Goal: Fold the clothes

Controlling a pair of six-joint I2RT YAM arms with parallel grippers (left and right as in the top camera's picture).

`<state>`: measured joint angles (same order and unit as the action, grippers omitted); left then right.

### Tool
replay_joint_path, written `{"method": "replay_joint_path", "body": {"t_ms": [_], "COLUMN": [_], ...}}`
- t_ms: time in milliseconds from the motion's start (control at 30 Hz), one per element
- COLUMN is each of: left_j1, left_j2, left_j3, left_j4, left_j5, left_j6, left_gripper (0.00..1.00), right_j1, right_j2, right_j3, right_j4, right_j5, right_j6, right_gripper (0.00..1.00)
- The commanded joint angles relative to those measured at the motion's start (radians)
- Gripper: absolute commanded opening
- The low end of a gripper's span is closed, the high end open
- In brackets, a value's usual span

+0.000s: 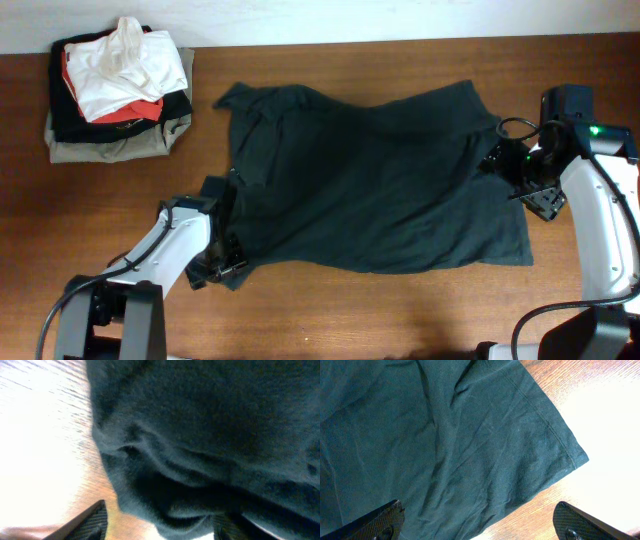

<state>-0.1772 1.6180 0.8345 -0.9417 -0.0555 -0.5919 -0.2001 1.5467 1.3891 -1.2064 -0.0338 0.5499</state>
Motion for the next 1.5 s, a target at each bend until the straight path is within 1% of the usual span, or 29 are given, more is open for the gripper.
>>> {"method": "replay_joint_path", "body": {"t_ms": [0,67,133,167,233,267,333,433,500,567,700,767,933,1000,1067,1100,1200,1367,1467], "left_j1": [0.003,0.003,0.003,0.003,0.003,0.003,0.003,0.003,0.003,0.003,0.003,0.003,0.003,0.003,0.003,0.003,0.003,0.003,0.003], "left_j2": [0.011,0.011,0.011,0.011,0.011,0.011,0.011,0.011,0.011,0.011,0.011,0.011,0.011,0.011,0.011,0.011,0.011,0.011,0.011], "left_j3": [-0.048,-0.048,-0.048,-0.048,-0.048,-0.048,-0.048,-0.048,-0.048,-0.048,-0.048,-0.048,-0.048,-0.048,-0.048,-0.048,-0.048,-0.048,-0.048], "left_j4": [0.035,0.035,0.035,0.035,0.034,0.034,0.034,0.034,0.034,0.034,0.034,0.034,0.033,0.032,0.032,0.032,0.030,0.030,0.030], "left_j5": [0.061,0.064,0.064,0.064,0.064,0.064,0.064,0.064,0.064,0.064,0.068,0.076,0.079,0.079,0.079,0.080,0.079,0.079,0.079], "left_j6": [0.003,0.003,0.003,0.003,0.003,0.003,0.003,0.003,0.003,0.003,0.003,0.003,0.003,0.003,0.003,0.003,0.003,0.003,0.003], "left_gripper": [0.56,0.48,0.34,0.24,0.14,0.10,0.06,0.01,0.01,0.01,0.01,0.01,0.01,0.01,0.01,0.01,0.01,0.01,0.01], "right_j1": [0.003,0.003,0.003,0.003,0.003,0.002,-0.005,-0.057,-0.103,-0.189,-0.266,-0.274,-0.274,-0.274,-0.274,-0.274,-0.274,-0.274,-0.274], "right_j2": [0.000,0.000,0.000,0.000,0.000,0.000,0.000,0.000,0.000,0.000,0.000,0.000,0.000,0.000,0.000,0.000,0.000,0.000,0.000], "right_j3": [-0.005,-0.005,-0.005,-0.005,-0.005,-0.005,-0.005,-0.021,-0.051,-0.126,-0.260,-0.313,-0.445,-0.500,-0.544,-0.559,-0.586,-0.624,-0.668], "right_j4": [-0.001,-0.001,-0.002,-0.004,-0.005,-0.008,-0.039,-0.069,-0.068,-0.029,0.041,0.068,0.210,0.251,0.293,0.312,0.329,0.380,0.446], "right_j5": [0.021,0.023,0.023,0.023,0.028,0.035,0.105,0.150,0.147,0.132,0.079,0.079,0.068,0.068,0.068,0.068,0.070,0.068,0.063], "right_j6": [0.008,0.008,0.008,0.009,0.009,0.011,0.093,0.144,0.147,0.165,0.162,0.162,0.172,0.230,0.249,0.249,0.279,0.279,0.279], "right_gripper": [0.99,0.99,0.99,0.99,0.99,0.99,0.99,0.99,0.99,0.99,0.99,0.99,0.99,0.99,1.00,1.00,0.94,0.93,0.93]}}
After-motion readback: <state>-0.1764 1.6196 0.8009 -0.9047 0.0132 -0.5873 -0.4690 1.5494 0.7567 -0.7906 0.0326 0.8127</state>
